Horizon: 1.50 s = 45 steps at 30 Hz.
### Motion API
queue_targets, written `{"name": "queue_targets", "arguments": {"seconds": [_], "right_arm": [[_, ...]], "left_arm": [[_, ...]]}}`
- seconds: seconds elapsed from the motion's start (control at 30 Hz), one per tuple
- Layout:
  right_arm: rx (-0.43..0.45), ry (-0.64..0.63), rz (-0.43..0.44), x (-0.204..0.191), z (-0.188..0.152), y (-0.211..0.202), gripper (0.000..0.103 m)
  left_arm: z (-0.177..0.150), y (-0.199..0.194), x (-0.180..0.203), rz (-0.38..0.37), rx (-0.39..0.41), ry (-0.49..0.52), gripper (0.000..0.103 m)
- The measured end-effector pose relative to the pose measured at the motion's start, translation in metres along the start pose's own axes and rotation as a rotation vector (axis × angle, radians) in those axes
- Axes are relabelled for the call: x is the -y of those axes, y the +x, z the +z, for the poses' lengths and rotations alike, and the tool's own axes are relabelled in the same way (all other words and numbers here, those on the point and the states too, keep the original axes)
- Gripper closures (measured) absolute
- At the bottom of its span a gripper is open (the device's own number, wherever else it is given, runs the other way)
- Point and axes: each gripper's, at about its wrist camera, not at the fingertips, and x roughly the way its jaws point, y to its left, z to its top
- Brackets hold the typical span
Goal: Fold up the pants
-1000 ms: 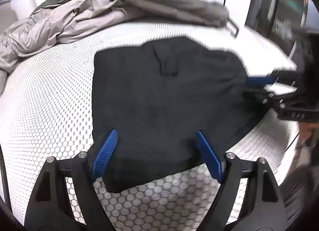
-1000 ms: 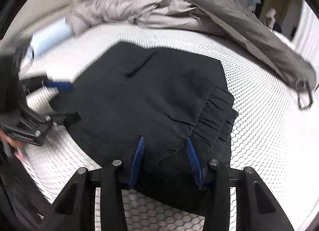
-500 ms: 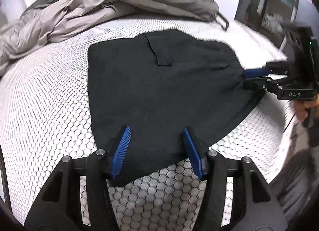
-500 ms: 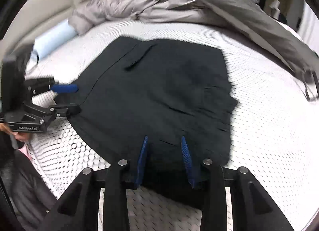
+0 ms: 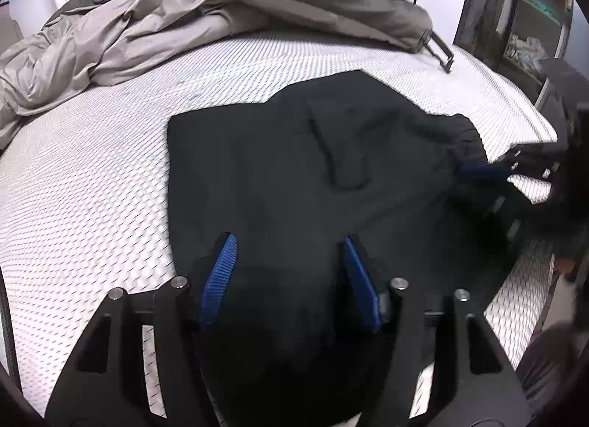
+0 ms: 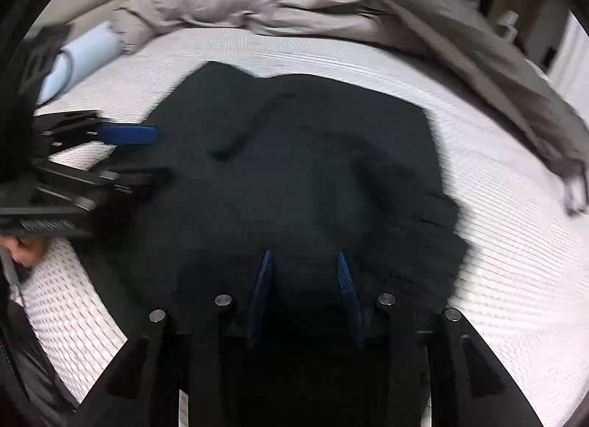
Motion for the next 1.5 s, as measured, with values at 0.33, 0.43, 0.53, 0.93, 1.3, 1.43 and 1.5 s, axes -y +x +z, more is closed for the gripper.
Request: {"name": "queue_targets", "arguments": {"seconds": [0.33, 0.43, 0.53, 0.93, 1.3, 1.43, 1.5], "right_arm": [[0.153, 0.186, 0.018, 0.021, 0.018, -0.027, 0.060], [0.112, 0.189, 0.021, 0.003, 0.047, 0.005, 0.060], [0.014, 0.120, -0.035, -0.007, 0.053, 0.038, 0.060], [0.122, 0.241, -0.006, 0.053, 0.035, -0.018, 0.062], [0.010, 0.183, 0.034, 0.053, 0.043, 0.018, 0.067], [0.051, 0.281, -0.101, 0.096, 0.012, -0.017, 0.050], [0.121, 0.421, 0.004, 0.126, -0.013, -0.035, 0.051]], "left_arm": [[0.028, -0.023, 0.006, -0.009, 0.098, -0.091, 0.043], [0.033, 0.013, 0.005, 0.062, 0.005, -0.117, 0.043], [0.030, 0.024, -0.003, 0.072, 0.000, -0.127, 0.043], [0.037, -0.026, -0.036, 0.105, 0.129, -0.217, 0.050], [0.021, 0.014, -0.037, 0.166, 0.006, -0.184, 0.045], [0.007, -0.008, -0.055, 0.287, 0.001, -0.192, 0.045], [-0.003, -0.024, -0.072, 0.236, 0.024, -0.255, 0.046]]}}
